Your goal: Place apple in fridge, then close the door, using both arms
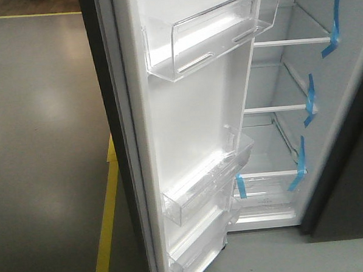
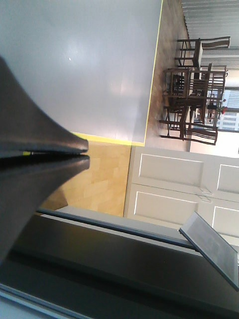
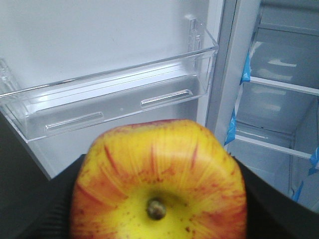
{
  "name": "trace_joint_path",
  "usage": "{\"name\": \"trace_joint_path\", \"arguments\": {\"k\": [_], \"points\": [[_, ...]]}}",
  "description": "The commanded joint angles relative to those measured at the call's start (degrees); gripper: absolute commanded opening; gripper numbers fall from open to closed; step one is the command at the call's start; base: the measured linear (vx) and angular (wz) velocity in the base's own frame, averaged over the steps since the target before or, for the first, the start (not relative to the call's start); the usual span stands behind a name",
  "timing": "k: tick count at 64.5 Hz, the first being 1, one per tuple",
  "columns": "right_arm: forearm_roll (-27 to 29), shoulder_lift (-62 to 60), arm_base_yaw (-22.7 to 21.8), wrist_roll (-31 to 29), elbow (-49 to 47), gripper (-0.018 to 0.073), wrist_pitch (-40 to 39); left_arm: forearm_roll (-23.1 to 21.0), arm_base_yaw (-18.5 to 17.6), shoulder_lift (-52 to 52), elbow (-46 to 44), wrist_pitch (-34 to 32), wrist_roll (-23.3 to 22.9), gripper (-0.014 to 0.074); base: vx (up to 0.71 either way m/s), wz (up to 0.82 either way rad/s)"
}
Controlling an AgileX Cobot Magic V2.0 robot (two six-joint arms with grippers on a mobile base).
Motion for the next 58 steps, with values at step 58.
{"name": "trace_joint_path", "arguments": {"k": [58], "points": [[2.1,-1.1,-0.3,-0.5,-1.7,0.0013,-3.8,-0.1,-0.3,-0.8,1.6,-4.2,-0.2,-0.0006,0.05,-0.01]]}}
